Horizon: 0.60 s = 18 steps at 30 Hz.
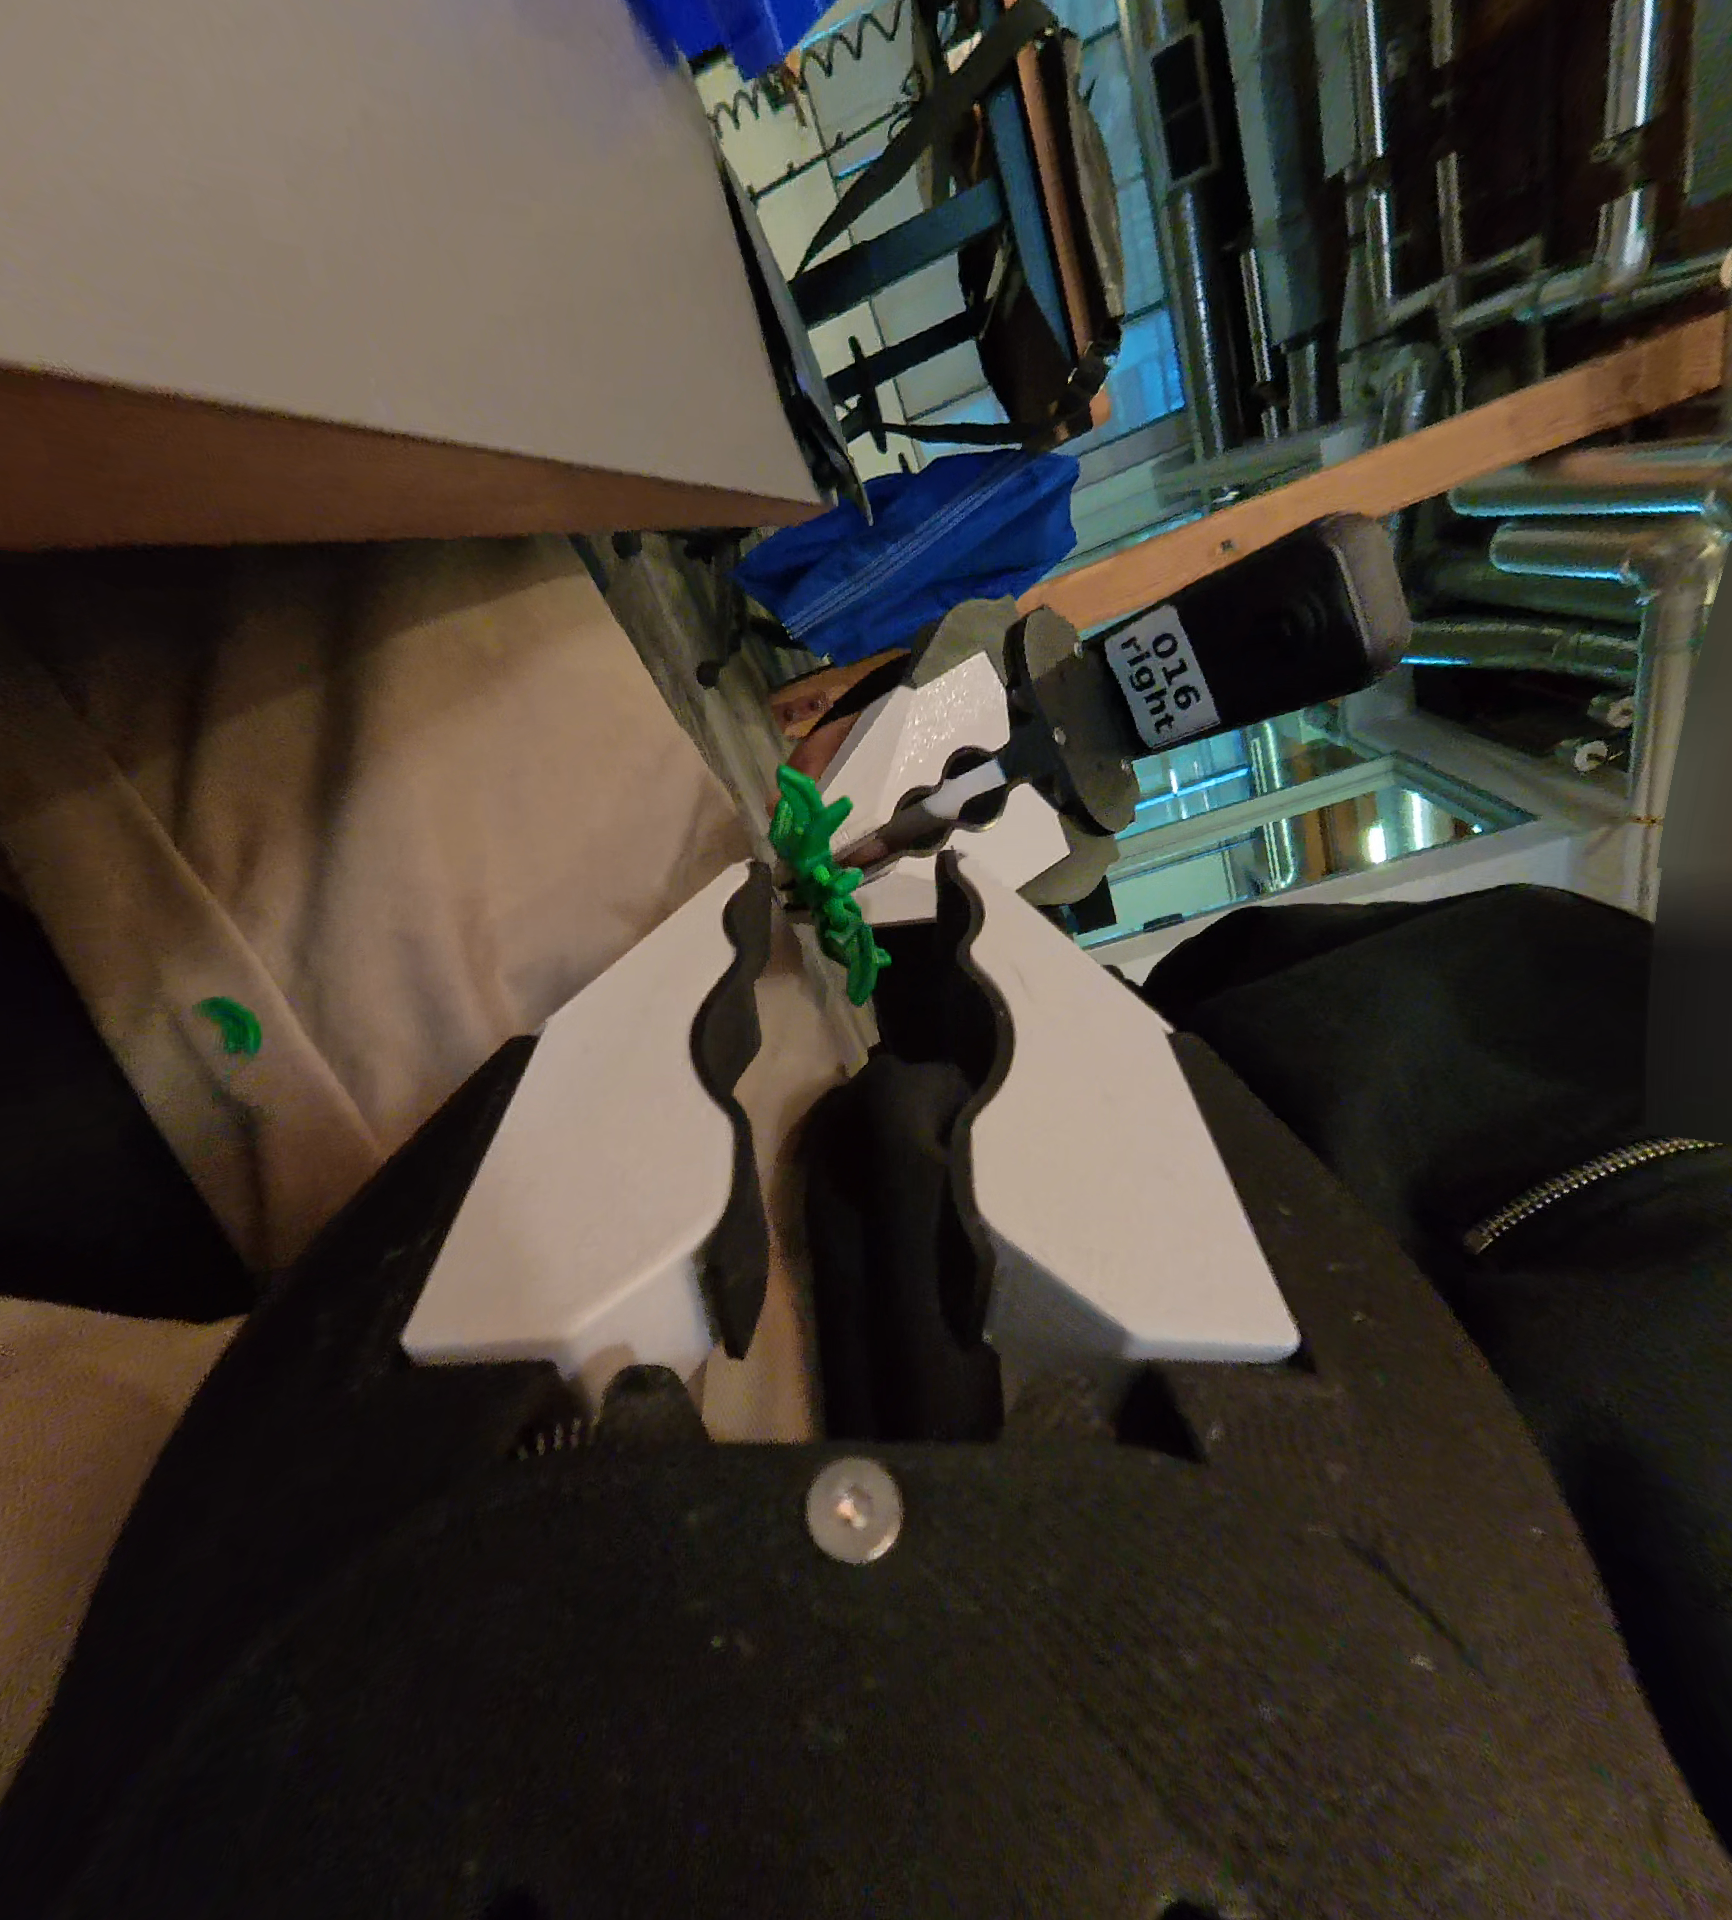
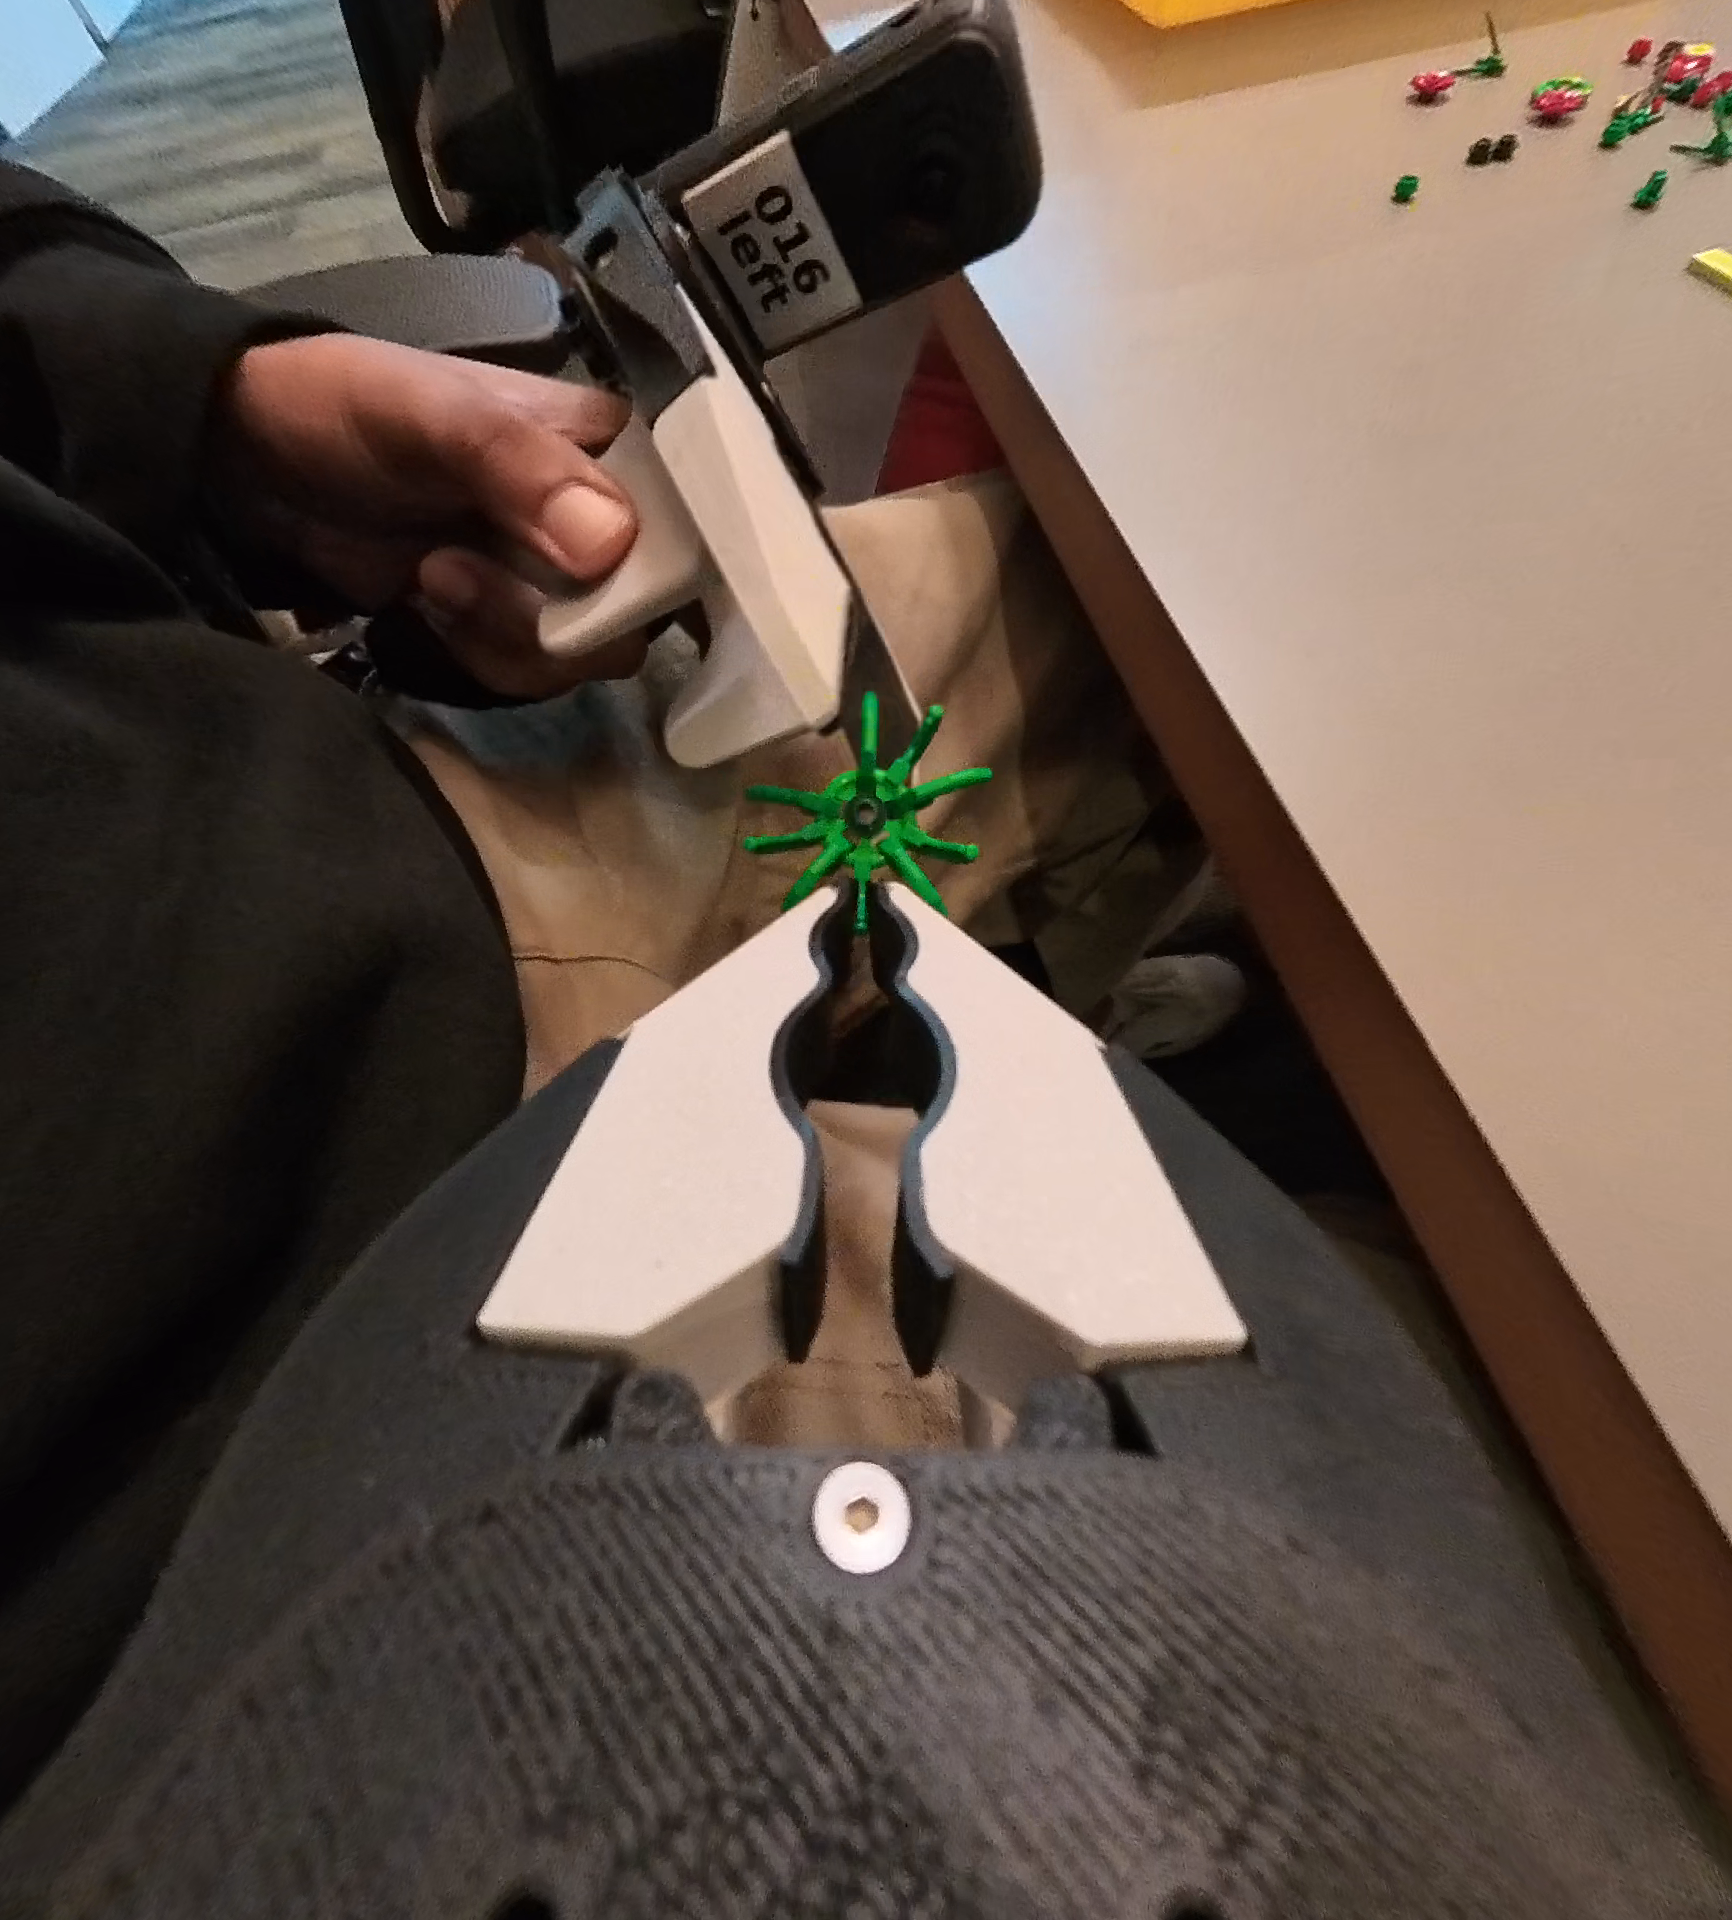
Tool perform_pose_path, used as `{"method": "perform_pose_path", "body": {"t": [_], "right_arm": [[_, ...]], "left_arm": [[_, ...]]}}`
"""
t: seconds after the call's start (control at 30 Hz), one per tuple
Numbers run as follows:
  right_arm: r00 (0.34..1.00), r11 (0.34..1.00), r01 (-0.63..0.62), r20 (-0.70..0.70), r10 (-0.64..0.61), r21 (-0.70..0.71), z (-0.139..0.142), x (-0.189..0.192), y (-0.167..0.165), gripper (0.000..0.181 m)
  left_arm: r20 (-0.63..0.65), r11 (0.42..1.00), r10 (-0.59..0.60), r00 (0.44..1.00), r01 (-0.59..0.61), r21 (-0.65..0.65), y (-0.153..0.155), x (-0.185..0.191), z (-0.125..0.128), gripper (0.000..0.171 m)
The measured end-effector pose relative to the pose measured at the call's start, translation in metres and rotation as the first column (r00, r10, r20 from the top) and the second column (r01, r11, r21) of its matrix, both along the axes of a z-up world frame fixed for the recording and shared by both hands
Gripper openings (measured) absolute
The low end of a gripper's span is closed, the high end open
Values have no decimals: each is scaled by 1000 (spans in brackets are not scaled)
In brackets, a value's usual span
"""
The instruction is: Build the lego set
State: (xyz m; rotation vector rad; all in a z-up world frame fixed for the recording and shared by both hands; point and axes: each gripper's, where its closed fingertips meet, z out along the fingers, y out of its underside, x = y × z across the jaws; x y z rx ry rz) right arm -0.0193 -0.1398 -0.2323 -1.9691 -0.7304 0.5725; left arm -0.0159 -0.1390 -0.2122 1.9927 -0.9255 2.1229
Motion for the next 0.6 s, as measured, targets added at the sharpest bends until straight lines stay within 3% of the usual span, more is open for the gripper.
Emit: {"method": "perform_pose_path", "body": {"t": [0.13,0.33,0.47,0.6], "right_arm": [[998,998,54,10,-55,21,4,21,5,1],[988,984,153,-41,-150,93,22,71,4,1],[958,949,285,-80,-277,135,49,102,14,0],[907,910,411,77,-414,47,39,151,26,1]], "left_arm": [[18,999,35,999,-36,30,12,-1,4,35],[-21,953,91,996,-81,293,27,-7,-4,30],[-5,926,94,996,-85,369,26,-6,2,28],[5,930,80,997,-76,358,18,-6,4,27]]}}
